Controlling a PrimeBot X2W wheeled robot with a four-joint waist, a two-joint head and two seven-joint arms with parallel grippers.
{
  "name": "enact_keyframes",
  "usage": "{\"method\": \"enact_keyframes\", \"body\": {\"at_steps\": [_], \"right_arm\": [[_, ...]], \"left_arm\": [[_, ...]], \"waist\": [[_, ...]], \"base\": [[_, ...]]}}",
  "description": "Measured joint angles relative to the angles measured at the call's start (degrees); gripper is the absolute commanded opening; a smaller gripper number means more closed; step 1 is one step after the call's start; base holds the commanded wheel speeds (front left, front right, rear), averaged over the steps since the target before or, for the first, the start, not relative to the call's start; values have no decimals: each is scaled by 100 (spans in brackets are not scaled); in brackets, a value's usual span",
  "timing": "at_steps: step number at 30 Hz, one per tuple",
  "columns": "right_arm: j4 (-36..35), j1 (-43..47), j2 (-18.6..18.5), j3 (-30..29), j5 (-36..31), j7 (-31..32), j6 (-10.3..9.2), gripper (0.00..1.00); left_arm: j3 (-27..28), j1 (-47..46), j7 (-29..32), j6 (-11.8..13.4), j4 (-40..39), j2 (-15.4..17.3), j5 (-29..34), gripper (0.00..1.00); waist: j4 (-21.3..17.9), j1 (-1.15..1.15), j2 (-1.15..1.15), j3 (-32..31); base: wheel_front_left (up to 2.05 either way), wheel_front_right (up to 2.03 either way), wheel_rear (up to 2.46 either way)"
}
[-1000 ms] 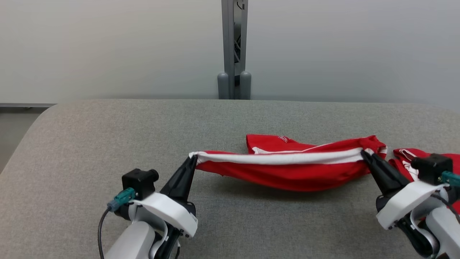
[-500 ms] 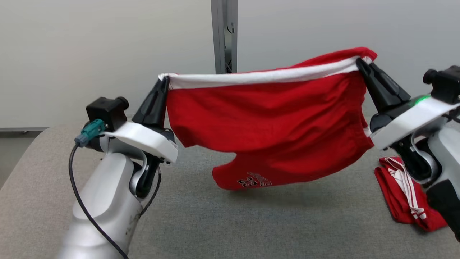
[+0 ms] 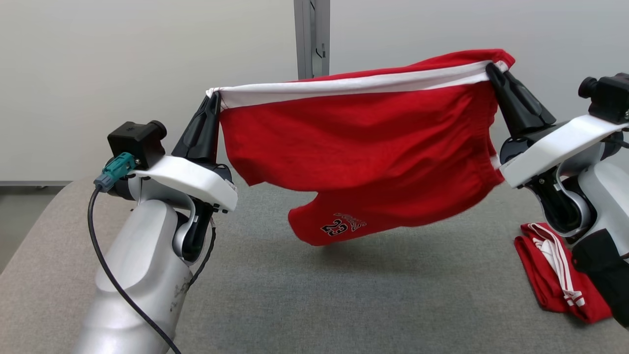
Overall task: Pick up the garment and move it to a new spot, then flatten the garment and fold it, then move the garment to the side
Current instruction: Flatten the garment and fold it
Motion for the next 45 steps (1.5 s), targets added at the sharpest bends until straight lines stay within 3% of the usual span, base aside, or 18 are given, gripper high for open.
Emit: {"method": "enact_keyframes", "body": {"at_steps": [6,10,16,19,24,27,31,35,42,45], "right_arm": [[219,-63,-102,265,-213,81,0,0],[348,-442,40,391,-290,229,0,0],[771,-1548,101,894,-974,212,0,0],[1311,-2453,386,1100,-1327,8,1,0],[1983,-3658,662,730,-1751,-247,0,0],[1624,-4094,772,82,-2392,-264,1,0],[1522,-3904,1017,-609,-2997,-264,0,0],[1596,-3723,1232,-1005,-3240,-264,0,0],[2223,-3300,1376,-921,-3140,-264,0,0],[2409,-3054,1351,-623,-3086,-264,1,0]], "left_arm": [[-159,-103,93,-81,399,56,100,0],[-178,-578,288,-132,747,148,46,0],[-268,-1611,363,-179,1312,199,77,0],[-242,-2440,193,-169,1708,272,159,0],[55,-3572,13,148,1697,180,271,0],[508,-3918,3,422,961,156,437,0],[843,-3783,0,436,292,-42,776,0],[928,-3563,0,249,207,-144,907,0],[564,-3301,0,148,673,-168,748,0],[337,-3179,0,91,882,-175,743,0]], "waist": [[14,0,0,209],[-16,0,0,462],[-76,0,0,1070],[-123,0,0,1598],[-164,0,0,2253],[-171,0,0,2632],[-142,0,0,3052],[-80,0,0,3360],[25,0,0,3807],[48,0,0,3940]], "base": [[0,0,0],[0,0,0],[0,0,0],[0,0,0],[0,0,0],[0,0,0],[0,0,0],[0,0,0],[0,0,0],[0,0,0]]}}
